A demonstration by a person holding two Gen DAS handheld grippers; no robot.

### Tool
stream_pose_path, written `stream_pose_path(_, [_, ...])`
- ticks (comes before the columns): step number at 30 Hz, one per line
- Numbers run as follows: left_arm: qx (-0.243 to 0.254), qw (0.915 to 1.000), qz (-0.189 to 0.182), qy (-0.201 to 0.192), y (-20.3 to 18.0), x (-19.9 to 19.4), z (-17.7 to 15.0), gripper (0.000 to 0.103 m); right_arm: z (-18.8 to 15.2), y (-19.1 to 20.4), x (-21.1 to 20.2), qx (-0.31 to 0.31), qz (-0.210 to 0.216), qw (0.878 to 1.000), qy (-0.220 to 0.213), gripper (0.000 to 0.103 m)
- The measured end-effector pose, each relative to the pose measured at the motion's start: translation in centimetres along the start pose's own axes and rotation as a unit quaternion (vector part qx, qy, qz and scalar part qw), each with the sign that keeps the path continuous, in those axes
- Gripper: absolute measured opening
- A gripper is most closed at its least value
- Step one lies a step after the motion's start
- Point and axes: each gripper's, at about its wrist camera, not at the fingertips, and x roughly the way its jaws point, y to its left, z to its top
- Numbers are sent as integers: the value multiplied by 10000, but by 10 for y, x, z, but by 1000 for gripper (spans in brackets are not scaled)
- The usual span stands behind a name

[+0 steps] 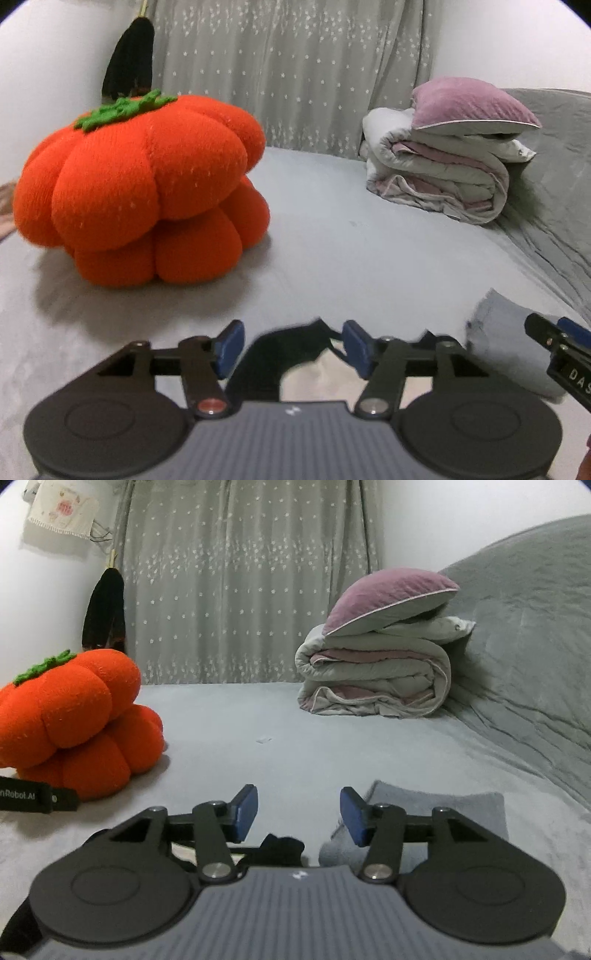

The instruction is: Fold clothes

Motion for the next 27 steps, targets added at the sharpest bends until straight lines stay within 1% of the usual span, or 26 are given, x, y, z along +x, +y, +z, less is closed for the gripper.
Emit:
stream_pose_path(4, [-7,9995,-58,305,1,-19,-18,79,-3,-6,-17,105,23,9997,224,54])
stream_pose_path(5, [-33,9993,-93,365,4,-26,-24,83,-4,-8,-24,158,59,9995,276,54])
stream_pose_path(8, [-87,9980,-200,586,12,-43,-44,85,-11,-12,-43,336,162,9983,440,54])
stream_pose_path(10, [-129,9966,-232,774,18,-52,-57,85,-17,-15,-55,432,213,9972,566,54])
stream_pose_path(12, [-271,9951,-228,918,28,-61,-69,85,-24,-17,-63,538,235,9959,686,54])
stream_pose_path(14, [-442,9937,-256,999,40,-71,-80,85,-32,-20,-69,672,245,9943,790,54])
stream_pose_path(18, [-908,9897,-190,1090,65,-87,-99,85,-46,-25,-81,939,266,9902,999,54])
stream_pose_path(23, [-1224,9865,-103,1086,87,-90,-117,85,-64,-31,-95,1272,291,9834,1257,54])
stream_pose_path(25, [-1263,9847,-20,1199,93,-85,-124,84,-70,-35,-97,1454,243,9792,1396,54])
stream_pose_path(27, [-1258,9821,38,1405,95,-77,-128,79,-76,-41,-94,1683,166,9730,1569,54])
